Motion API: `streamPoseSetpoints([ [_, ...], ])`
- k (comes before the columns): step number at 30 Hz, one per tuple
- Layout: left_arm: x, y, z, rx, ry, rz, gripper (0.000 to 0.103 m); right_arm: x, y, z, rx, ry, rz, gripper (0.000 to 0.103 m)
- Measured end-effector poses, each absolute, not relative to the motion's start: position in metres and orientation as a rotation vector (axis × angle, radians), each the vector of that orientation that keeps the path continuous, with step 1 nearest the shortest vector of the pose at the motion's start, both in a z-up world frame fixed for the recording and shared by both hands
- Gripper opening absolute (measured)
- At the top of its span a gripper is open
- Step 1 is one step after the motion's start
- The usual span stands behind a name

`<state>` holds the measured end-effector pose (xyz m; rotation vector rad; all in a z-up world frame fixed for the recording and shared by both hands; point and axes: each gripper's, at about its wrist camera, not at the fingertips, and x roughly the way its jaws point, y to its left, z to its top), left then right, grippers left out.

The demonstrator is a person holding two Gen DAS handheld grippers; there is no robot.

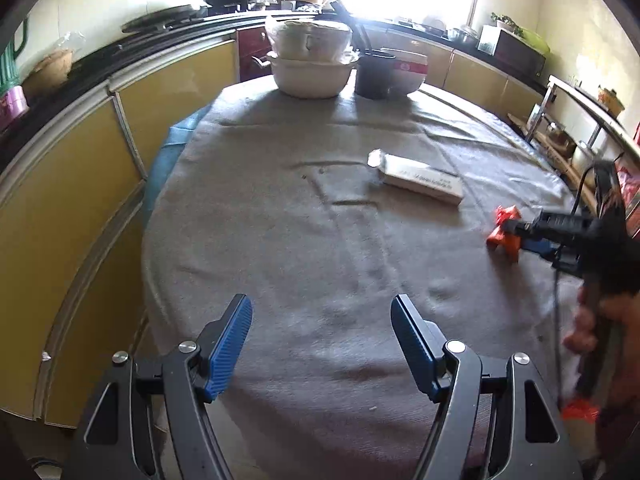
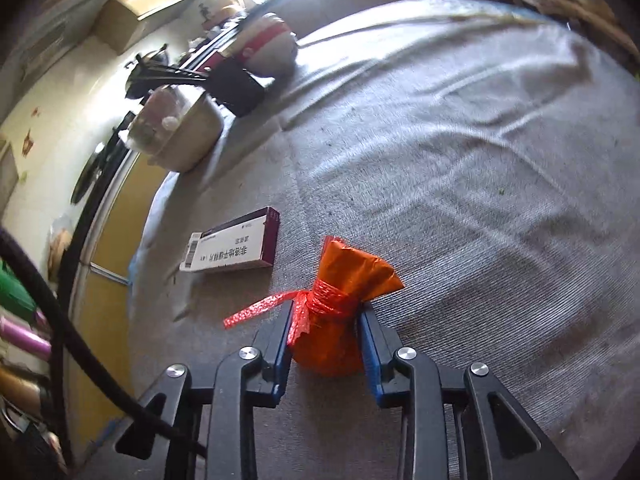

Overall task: Collect trash
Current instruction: 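Close the right gripper on the orange mesh bag, then grasp the white medicine box with the left gripper while the right holds the orange bag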

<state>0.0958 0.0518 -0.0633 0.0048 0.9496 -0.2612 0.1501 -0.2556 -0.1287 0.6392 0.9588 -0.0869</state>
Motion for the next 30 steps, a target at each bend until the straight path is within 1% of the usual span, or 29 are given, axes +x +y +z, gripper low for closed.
streamPoseSetpoints([
  [2, 0.103, 0.044, -0.059, -0.021, 0.97, -0.286, 0.073, 0.142, -0.254, -0.123, 0.592, 0.929, -0.078, 0.031],
  [7, 0.136, 0.019, -0.057, -0.175, 1.094, -0.356, 0.073, 0.115, -0.26, -0.109, 0.521, 0.864, -0.069, 0.031],
  [11, 0.17, -0.003, -0.066, -0.293, 1.198, -0.315, 0.073, 0.09, -0.274, -0.105, 0.515, 0.824, -0.063, 0.031],
  [15, 0.205, -0.029, -0.073, -0.366, 1.252, -0.255, 0.073, 0.067, -0.289, -0.102, 0.526, 0.787, -0.052, 0.031],
  [20, 0.249, -0.052, -0.099, -0.503, 1.392, -0.131, 0.073, 0.045, -0.305, -0.102, 0.569, 0.753, -0.042, 0.031],
  [26, 0.282, -0.066, -0.115, -0.607, 1.427, -0.028, 0.073, 0.025, -0.321, -0.105, 0.609, 0.731, -0.025, 0.031],
  [28, 0.289, -0.072, -0.124, -0.647, 1.465, -0.004, 0.073, 0.02, -0.325, -0.107, 0.617, 0.728, -0.021, 0.031],
  [30, 0.293, -0.076, -0.126, -0.654, 1.467, 0.026, 0.075, 0.016, -0.328, -0.108, 0.63, 0.725, -0.017, 0.031],
])
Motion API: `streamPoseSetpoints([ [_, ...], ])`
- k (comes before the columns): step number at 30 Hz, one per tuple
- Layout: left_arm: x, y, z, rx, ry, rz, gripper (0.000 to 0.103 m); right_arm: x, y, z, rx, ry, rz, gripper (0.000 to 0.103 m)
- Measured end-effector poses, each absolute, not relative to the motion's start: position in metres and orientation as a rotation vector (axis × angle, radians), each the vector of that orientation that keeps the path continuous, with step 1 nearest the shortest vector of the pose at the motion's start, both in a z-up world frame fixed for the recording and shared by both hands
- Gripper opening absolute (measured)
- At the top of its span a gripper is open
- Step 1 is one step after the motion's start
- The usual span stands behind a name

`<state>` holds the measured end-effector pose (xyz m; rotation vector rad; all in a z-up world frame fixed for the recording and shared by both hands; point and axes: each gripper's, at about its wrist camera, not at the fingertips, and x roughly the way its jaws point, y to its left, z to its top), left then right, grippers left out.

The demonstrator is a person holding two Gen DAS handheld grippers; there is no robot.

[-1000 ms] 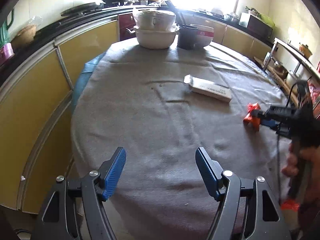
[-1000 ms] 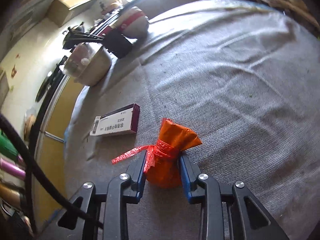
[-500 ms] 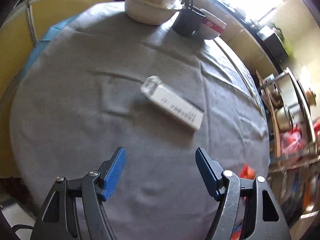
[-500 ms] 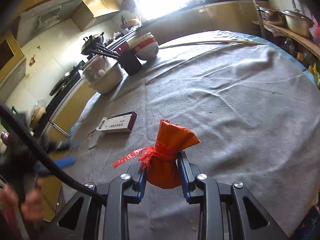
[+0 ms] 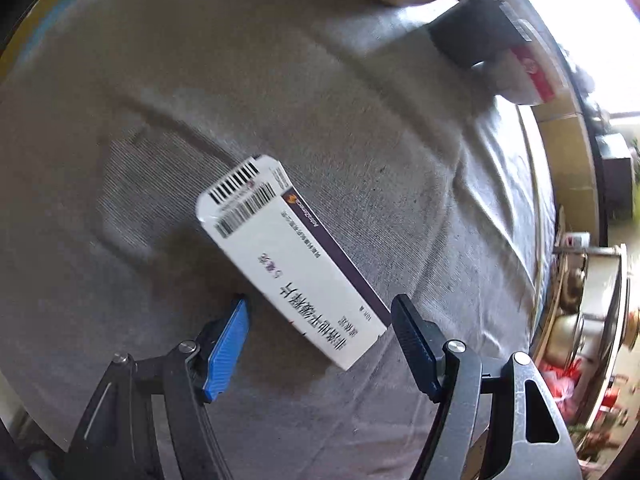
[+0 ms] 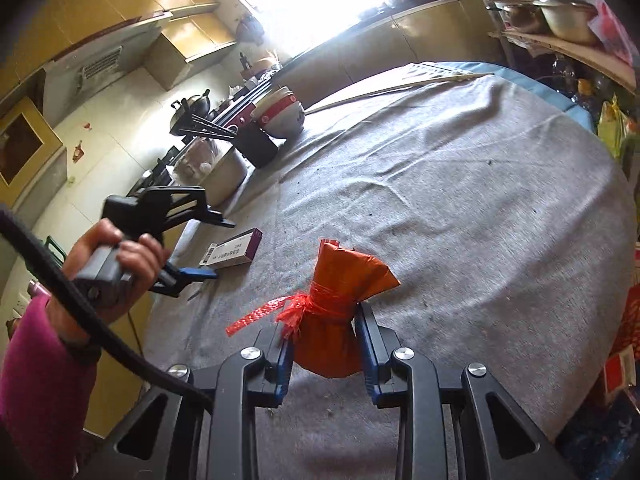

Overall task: Collect trash
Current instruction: 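Grasp the white medicine box with the left gripper while the right holds the orange bag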

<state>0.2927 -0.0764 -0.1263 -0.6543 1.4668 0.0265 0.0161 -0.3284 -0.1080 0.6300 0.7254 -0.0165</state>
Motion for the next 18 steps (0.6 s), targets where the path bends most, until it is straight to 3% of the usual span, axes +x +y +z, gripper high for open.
streamPoseSetpoints([
  [5, 0.3, -0.094, -0.127, -0.611, 1.47, 0.042, 0.08, 0.007, -0.333, -0.108, 0.645, 0.713, -0.002, 0.031],
  [13, 0.314, -0.137, -0.129, -0.288, 1.541, 0.008, 0.081, 0.003, -0.33, -0.104, 0.65, 0.708, 0.013, 0.031],
  [18, 0.312, -0.163, -0.13, -0.081, 1.53, -0.046, 0.068, 0.002, -0.327, -0.101, 0.637, 0.704, 0.016, 0.031],
])
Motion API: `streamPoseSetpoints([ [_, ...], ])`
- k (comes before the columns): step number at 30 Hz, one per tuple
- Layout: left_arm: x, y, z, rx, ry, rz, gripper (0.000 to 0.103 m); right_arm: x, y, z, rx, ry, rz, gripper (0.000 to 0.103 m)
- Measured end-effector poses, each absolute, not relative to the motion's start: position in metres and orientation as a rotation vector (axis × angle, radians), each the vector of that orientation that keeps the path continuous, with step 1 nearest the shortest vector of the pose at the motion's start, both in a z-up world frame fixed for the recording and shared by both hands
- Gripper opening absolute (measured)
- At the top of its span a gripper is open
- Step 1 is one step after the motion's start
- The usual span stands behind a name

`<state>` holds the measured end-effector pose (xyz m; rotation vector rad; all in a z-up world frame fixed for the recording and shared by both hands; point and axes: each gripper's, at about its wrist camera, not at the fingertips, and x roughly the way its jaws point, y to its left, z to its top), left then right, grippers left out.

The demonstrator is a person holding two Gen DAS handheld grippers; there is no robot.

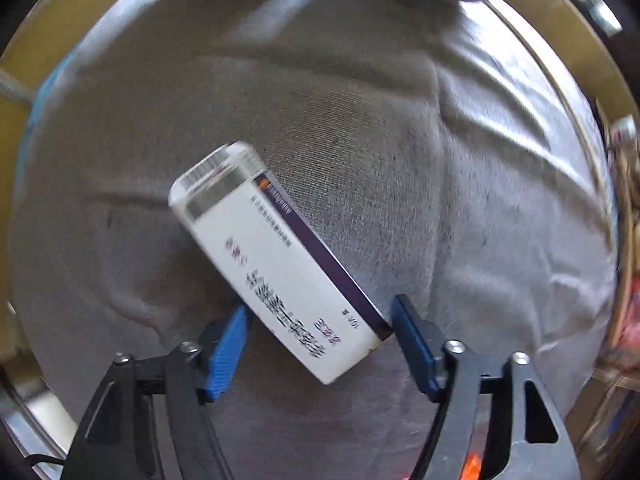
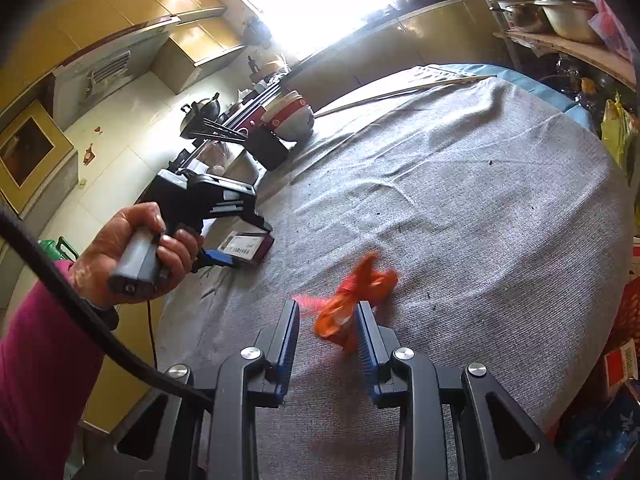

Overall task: Collect trash
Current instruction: 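Grasp the white medicine box with the left gripper while the right holds the orange bag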

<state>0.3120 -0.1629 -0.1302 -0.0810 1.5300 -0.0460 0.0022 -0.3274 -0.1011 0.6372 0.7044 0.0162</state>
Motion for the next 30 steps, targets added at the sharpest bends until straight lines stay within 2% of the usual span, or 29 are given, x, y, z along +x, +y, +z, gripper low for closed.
streamPoseSetpoints([
  [5, 0.302, -0.181, -0.131, 0.147, 1.509, -0.195, 0.06, 0.001, -0.325, -0.099, 0.63, 0.704, 0.021, 0.031],
  [14, 0.268, -0.172, -0.135, 0.363, 1.494, -0.429, 0.06, 0.006, -0.331, -0.104, 0.743, 0.755, 0.07, 0.034],
  [16, 0.258, -0.164, -0.134, 0.371, 1.487, -0.503, 0.06, 0.01, -0.335, -0.107, 0.77, 0.762, 0.063, 0.039],
  [17, 0.256, -0.158, -0.133, 0.365, 1.489, -0.513, 0.06, 0.013, -0.337, -0.108, 0.781, 0.766, 0.058, 0.055],
  [18, 0.254, -0.153, -0.133, 0.344, 1.495, -0.529, 0.06, 0.017, -0.34, -0.109, 0.799, 0.767, 0.056, 0.067],
  [19, 0.252, -0.147, -0.133, 0.305, 1.503, -0.553, 0.06, 0.022, -0.343, -0.11, 0.822, 0.764, 0.055, 0.067],
  [22, 0.246, -0.124, -0.13, 0.165, 1.505, -0.575, 0.065, 0.039, -0.346, -0.116, 0.868, 0.791, 0.064, 0.067],
  [25, 0.245, -0.11, -0.127, 0.082, 1.484, -0.545, 0.065, 0.057, -0.346, -0.125, 0.897, 0.849, 0.011, 0.065],
  [27, 0.251, -0.107, -0.126, 0.047, 1.46, -0.504, 0.066, 0.07, -0.339, -0.129, 0.879, 0.881, -0.011, 0.051],
  [30, 0.246, -0.102, -0.126, -0.013, 1.453, -0.481, 0.066, 0.084, -0.328, -0.137, 0.855, 0.94, -0.053, 0.038],
])
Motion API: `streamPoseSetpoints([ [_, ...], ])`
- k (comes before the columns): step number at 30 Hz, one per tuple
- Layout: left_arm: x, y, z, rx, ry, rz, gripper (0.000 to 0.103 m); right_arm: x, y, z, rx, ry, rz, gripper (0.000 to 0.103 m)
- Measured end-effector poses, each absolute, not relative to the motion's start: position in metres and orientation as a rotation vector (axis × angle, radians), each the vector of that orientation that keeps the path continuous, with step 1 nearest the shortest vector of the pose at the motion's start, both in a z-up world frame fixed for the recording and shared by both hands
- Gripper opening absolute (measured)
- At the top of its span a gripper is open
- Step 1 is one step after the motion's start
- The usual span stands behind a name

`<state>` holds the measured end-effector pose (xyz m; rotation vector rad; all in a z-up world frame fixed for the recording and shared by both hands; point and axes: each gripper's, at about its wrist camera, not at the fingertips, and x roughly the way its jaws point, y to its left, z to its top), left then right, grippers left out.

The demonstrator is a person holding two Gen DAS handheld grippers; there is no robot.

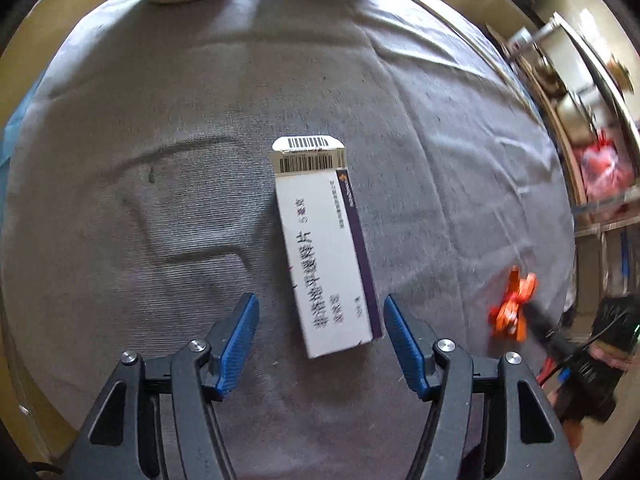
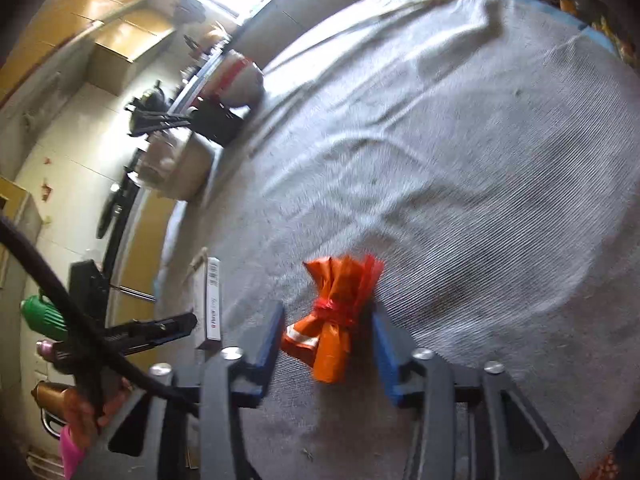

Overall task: Collect trash
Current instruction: 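Grasp the white medicine box with the left gripper while the right holds the orange bag, then lift the medicine box and orange bag and carry them toward the red basket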

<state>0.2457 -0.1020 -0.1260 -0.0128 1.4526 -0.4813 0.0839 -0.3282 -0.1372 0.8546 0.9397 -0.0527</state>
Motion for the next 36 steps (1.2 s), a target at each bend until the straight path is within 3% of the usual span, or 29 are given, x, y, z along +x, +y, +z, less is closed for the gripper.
streamPoseSetpoints([
  [6, 0.238, -0.116, -0.134, -0.043, 1.388, -0.428, 0.065, 0.091, -0.301, -0.132, 0.7, 0.957, -0.073, 0.026],
  [7, 0.236, -0.119, -0.134, -0.053, 1.378, -0.433, 0.062, 0.088, -0.298, -0.132, 0.676, 0.951, -0.074, 0.025],
  [8, 0.233, -0.12, -0.135, -0.054, 1.37, -0.425, 0.05, 0.085, -0.294, -0.129, 0.643, 0.94, -0.071, 0.023],
  [9, 0.231, -0.12, -0.134, -0.036, 1.352, -0.412, 0.048, 0.083, -0.291, -0.128, 0.622, 0.933, -0.067, 0.022],
  [24, 0.162, -0.071, -0.103, -0.008, 1.232, -0.495, 0.047, 0.036, -0.255, -0.095, 0.427, 0.86, -0.028, 0.022],
  [36, 0.119, -0.055, -0.089, 0.047, 1.21, -0.565, 0.047, -0.004, -0.254, -0.062, 0.438, 0.853, -0.119, 0.022],
])
